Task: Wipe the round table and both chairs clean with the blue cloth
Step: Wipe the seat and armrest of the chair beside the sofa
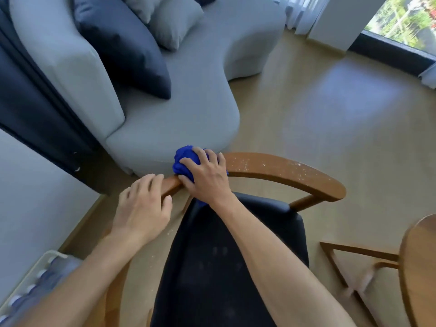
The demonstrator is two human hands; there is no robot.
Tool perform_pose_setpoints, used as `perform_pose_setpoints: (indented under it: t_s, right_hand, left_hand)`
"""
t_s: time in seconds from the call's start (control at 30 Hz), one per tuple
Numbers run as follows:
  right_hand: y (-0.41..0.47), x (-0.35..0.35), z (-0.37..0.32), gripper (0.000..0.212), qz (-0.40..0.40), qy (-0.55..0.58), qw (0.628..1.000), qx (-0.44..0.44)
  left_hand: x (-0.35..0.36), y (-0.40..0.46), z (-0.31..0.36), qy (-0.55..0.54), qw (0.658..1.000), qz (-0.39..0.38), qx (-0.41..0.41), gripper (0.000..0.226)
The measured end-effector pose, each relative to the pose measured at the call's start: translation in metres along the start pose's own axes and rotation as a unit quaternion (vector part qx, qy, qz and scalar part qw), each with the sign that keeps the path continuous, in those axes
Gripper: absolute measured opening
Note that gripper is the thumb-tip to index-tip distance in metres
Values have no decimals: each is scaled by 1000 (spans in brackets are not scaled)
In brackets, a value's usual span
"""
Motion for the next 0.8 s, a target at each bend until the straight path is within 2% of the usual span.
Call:
perform_pose_setpoints:
  t_s: [0.1,0.2,0.3,0.37,0.5,0.53,0.57,0.67,0.73,0.8]
  right_hand:
    - [-2,-5,33,29,40,-41,998,9]
    - [-24,-25,106,24,85,-83,991,67]
    - [-92,-51,202,21,95,-123,971,181]
    - [-139,-72,254,19,101,-118,952,266]
    - [-198,-110,312,24,103,-55,863,491]
    - [-199,-116,312,24,133,-35,855,500]
    - [-191,-120,304,22,174,-15,862,475]
    - [-130,-110,250,24,245,-4,906,345]
    - [-79,-85,191,27,232,6,935,267]
    - [-38,-50,125,32,181,-16,962,205]
  left_hand:
    - [9,30,22,49,998,-37,-9,61]
    - [18,56,32,93,992,-86,-13,68]
    - [33,69,35,149,977,-149,-22,74]
    - [39,71,36,204,968,-148,-13,77]
    - [42,68,39,202,971,-129,4,71]
    - [43,68,40,205,971,-122,9,70]
    - [43,69,40,207,972,-112,13,69]
    - [42,69,38,201,975,-97,22,66]
    - [43,69,34,203,975,-89,30,65]
    - [44,70,31,201,976,-84,31,65]
Point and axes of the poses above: each hand's wrist, its own y-axis towards the middle knuckle, its own x-axis out of the palm, z = x × y, the point moved 2 cm from there along y, towards the middle knuckle, and after that the axes turned 3 degrees about -z, right-handed, at the moved point
